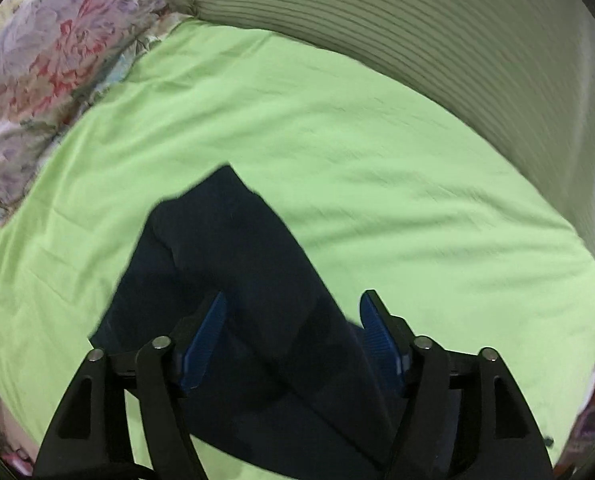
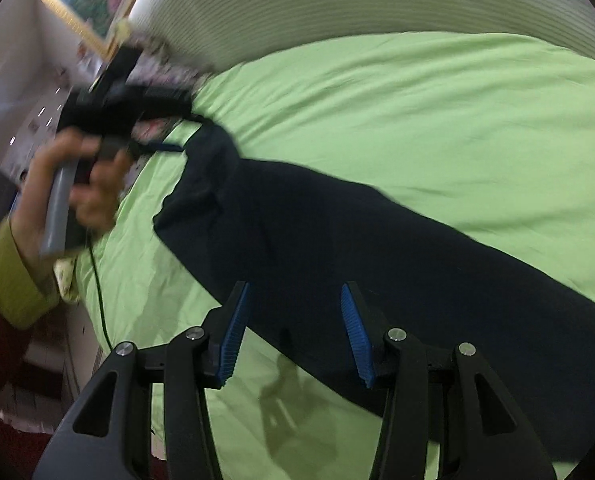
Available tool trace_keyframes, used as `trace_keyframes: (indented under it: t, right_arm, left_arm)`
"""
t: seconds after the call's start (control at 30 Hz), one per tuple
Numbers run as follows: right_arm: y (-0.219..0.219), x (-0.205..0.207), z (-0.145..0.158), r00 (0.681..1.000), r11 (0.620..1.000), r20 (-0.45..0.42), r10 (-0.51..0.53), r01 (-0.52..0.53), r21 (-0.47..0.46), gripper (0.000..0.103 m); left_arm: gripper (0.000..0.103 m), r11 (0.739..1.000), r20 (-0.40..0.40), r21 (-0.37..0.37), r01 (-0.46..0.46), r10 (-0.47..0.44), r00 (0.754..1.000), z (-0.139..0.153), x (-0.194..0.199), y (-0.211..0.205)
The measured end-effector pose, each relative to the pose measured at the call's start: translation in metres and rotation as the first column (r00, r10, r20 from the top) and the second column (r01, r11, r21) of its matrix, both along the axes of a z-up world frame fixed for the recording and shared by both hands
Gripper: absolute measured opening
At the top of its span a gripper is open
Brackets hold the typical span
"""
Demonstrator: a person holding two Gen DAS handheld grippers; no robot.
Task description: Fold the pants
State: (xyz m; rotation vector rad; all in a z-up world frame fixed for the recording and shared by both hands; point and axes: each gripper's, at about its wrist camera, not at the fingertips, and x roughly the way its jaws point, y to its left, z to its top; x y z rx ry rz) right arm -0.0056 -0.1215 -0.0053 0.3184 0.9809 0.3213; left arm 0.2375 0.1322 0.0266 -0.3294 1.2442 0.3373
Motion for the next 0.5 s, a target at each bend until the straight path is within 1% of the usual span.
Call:
trace_keyframes:
  t: [0.03,0.13,0.23,0.33,0.4,0.43,0.47,0.5]
  right_arm:
    - [0.004,0.007,-0.002,1.0,1.0,-0.006,0.013,-0.013,0.003,0.048]
    - [0.02,0.026,-0.011,0.997,0.998,-0.026,0.067,-0.066,0.011,0.048]
    - [0.038,0.045,-0.019,0.991,0.992,-0.047,0.123,-0.123,-0.004,0.048]
    - [0.052,0.056,-0.028,0.984,0.986,-0.067,0.166,-0.167,-0.017,0.048]
    - [0.061,0.062,-0.035,0.979,0.981,-0.086,0.188,-0.192,-0.041,0.048]
    - [0.063,0.065,-0.037,0.977,0.979,-0.093,0.194,-0.199,-0.053,0.048]
    - [0.067,0.067,-0.04,0.974,0.975,-0.102,0.202,-0.21,-0.071,0.048]
    - [0.072,0.068,-0.044,0.97,0.971,-0.109,0.215,-0.224,-0.08,0.048]
  left_arm:
    - [0.071,1.0,-0.022,0.024,-0.004,0.005,1.0,-0.005,0.0,0.005]
    - [0.072,0.996,-0.114,0.093,-0.008,0.018,0.993,-0.027,0.017,0.007]
    - [0.072,0.99,-0.174,0.139,0.005,0.02,0.985,-0.043,0.019,0.01]
    - [0.071,0.983,-0.205,0.18,0.026,0.012,0.979,-0.055,0.016,0.008]
    - [0.058,0.977,-0.203,0.208,0.048,-0.005,0.979,-0.062,0.012,0.008]
    - [0.042,0.977,-0.197,0.205,0.059,-0.018,0.98,-0.064,0.01,0.007]
    - [0.024,0.979,-0.194,0.193,0.066,-0.027,0.981,-0.065,0.008,0.008]
    - [0.017,0.982,-0.185,0.177,0.067,-0.033,0.982,-0.067,0.004,0.009]
